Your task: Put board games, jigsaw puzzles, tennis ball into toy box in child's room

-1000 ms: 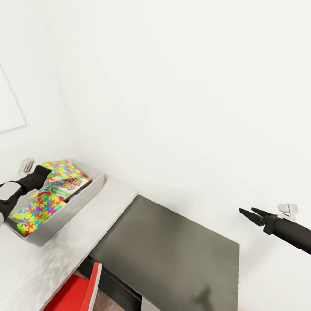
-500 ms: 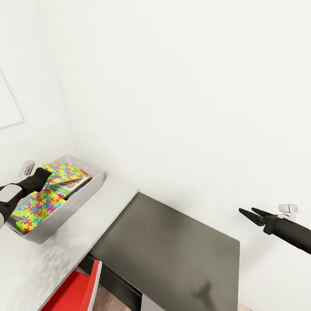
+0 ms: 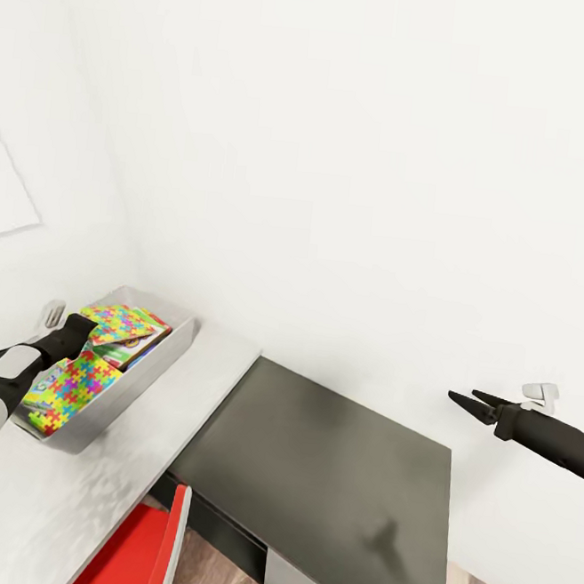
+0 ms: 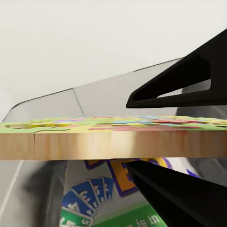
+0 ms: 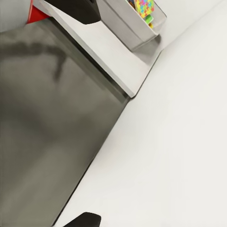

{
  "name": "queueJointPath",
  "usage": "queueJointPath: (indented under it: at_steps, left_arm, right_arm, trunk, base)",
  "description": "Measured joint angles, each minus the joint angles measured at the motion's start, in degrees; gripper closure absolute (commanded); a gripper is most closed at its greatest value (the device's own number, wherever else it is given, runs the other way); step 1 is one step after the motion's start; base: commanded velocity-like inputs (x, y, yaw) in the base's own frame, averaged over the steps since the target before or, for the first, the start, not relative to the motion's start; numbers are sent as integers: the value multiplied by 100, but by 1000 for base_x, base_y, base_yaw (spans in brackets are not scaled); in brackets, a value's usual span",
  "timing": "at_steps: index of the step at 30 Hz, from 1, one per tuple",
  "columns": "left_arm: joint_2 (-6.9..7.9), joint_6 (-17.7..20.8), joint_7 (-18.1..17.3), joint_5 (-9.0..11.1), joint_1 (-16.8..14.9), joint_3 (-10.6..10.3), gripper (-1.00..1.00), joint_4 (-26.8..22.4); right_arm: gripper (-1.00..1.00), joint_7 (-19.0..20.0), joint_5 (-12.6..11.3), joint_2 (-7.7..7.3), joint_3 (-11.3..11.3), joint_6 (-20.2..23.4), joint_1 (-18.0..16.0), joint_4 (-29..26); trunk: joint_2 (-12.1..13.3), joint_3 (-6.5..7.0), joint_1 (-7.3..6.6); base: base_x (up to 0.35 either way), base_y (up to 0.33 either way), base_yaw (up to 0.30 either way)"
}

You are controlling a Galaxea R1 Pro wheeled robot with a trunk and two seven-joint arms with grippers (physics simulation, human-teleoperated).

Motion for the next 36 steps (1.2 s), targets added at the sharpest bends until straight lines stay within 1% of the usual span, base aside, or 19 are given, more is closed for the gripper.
queueJointPath:
  at_steps: [7, 12, 14, 16, 18, 21, 22, 23, 24, 25, 28, 30, 32, 35, 36]
  left_arm:
    - [-1, 59, 4, 5, -9, 3, -100, 0]
    - [-11, 100, 92, 5, -11, 3, -100, 0]
    - [-6, 198, 155, 14, -9, 5, -100, 0]
    - [1, 409, 244, 34, 8, 21, -100, -4]
    - [6, 742, 378, 84, 55, 59, -100, -19]
    - [5, 994, 510, 140, 97, 81, -100, -46]
    - [5, 1118, 608, 204, 106, 96, -100, -61]
    - [6, 1296, 874, 183, 115, 87, -100, -91]
    - [9, 1413, 1120, 277, 112, 110, -100, -105]
    - [18, 1468, 1273, 155, 115, 83, -100, -143]
    - [73, 1796, 1537, 121, 106, 94, -100, -299]
    - [85, 1914, 1743, 101, 82, 103, -100, -337]
    - [90, 1957, 1858, 89, 63, 106, -100, -370]
    - [93, 2045, 1943, 96, 55, 108, -100, -593]
    - [94, 2135, 1957, 99, 58, 113, -100, -716]
  right_arm:
    - [-100, 1, 0, 6, -6, -4, 0, 0]
    - [-100, 2, 0, 6, -8, -5, 0, 0]
    - [-100, 1, 0, 6, -9, -5, 0, 0]
    - [-100, -2, 0, 6, -5, -5, 0, 0]
    - [-100, -2, 0, 11, 6, -5, 0, 0]
    - [-100, 0, 0, 13, 17, -5, 0, 0]
    - [-100, 2, 0, 17, 23, -5, 0, 0]
    - [-100, 0, -1, 26, 31, -5, 0, 0]
    - [-100, 1, 0, 39, 39, -5, 0, 0]
    - [-100, 2, 0, 46, 44, -5, 0, 0]
    - [-100, -2, 0, 56, 50, -5, 0, 0]
    - [-100, 2, 0, 58, 52, -5, 0, 0]
    - [-100, 4, 0, 58, 52, -5, 0, 0]
    - [-100, 5, 0, 59, 52, -5, 0, 0]
    - [-100, 5, 0, 59, 52, -5, 0, 0]
  trunk:
    - [0, -4, 0]
    - [0, -4, 0]
    - [0, -4, 0]
    - [0, -4, 0]
    - [0, -5, 0]
    - [-1, -4, 0]
    - [-2, -3, -1]
    - [-3, -4, -1]
    - [-2, -3, 0]
    - [0, -4, 0]
    - [0, -4, 0]
    - [0, -4, 0]
    - [0, -4, 0]
    - [0, -4, 0]
    - [0, -4, 0]
  base:
    - [0, 0, 0]
    - [0, 0, 0]
    - [0, 0, 0]
    - [0, 0, 0]
    - [0, 0, 0]
    - [0, 0, 0]
    - [0, 0, 0]
    - [0, 0, 0]
    - [0, 0, 0]
    - [0, 0, 0]
    - [0, 0, 0]
    - [0, 0, 0]
    - [0, 0, 0]
    - [0, 0, 0]
    - [0, 0, 0]
